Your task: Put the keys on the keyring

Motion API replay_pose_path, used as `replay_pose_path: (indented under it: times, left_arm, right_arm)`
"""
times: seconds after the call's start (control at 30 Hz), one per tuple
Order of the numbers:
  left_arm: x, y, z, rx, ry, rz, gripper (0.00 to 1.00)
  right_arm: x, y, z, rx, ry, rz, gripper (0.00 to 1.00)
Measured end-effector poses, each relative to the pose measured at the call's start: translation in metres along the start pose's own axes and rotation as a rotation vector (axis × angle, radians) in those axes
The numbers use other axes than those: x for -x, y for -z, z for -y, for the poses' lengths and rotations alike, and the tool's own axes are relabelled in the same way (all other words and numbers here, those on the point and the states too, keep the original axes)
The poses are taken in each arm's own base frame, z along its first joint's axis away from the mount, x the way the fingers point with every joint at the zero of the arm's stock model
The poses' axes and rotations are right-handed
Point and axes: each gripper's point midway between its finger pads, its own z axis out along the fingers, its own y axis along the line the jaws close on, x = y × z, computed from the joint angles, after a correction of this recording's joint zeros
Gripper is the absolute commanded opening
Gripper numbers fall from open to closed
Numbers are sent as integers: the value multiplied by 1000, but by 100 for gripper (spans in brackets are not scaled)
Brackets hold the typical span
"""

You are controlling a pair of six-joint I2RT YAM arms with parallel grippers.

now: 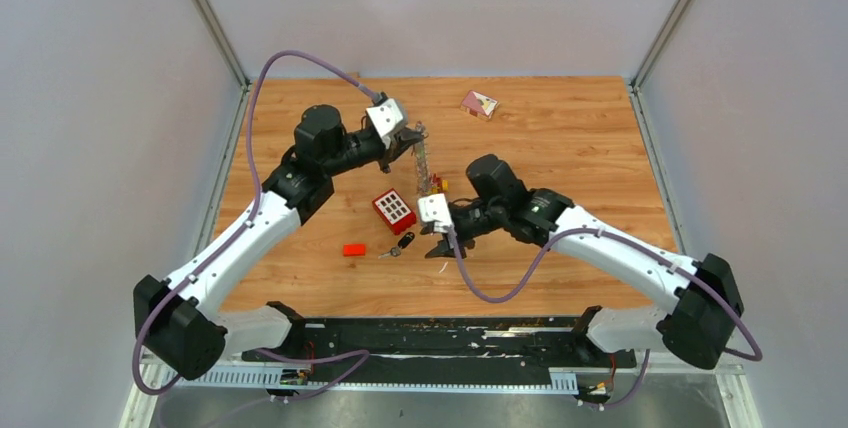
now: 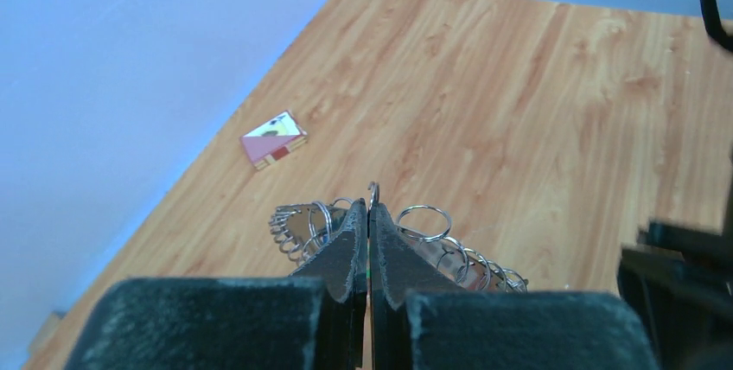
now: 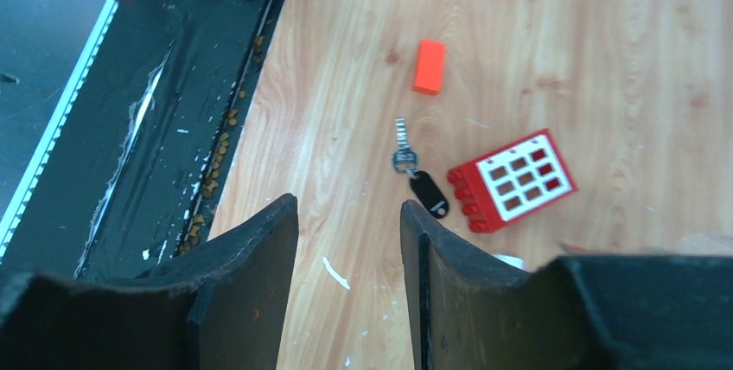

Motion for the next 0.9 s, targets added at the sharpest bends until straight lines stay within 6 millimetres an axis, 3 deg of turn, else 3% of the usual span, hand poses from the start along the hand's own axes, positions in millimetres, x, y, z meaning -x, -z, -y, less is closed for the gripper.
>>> replay_pose_path:
  times: [0.13, 0.23, 0.57, 0.73, 0.9]
  left_arm:
    - [9, -5, -17, 53, -35, -12, 0]
    - [4, -6, -27, 79, -50, -37, 0]
    - [-14, -1, -41, 114, -53, -97, 0]
    - [-21, 2, -41, 111, -40, -121, 0]
    - [-26, 2, -37, 93, -31, -131, 0]
  right_arm:
    - [-16, -28, -16, 74, 15, -74, 45]
    - [-28, -48, -19, 111, 22, -133, 44]
    - [-73, -99, 23, 101, 53, -301, 39]
    - [-107, -119, 29, 145, 52, -393, 38]
    - [-134, -123, 23, 188, 51, -464, 36]
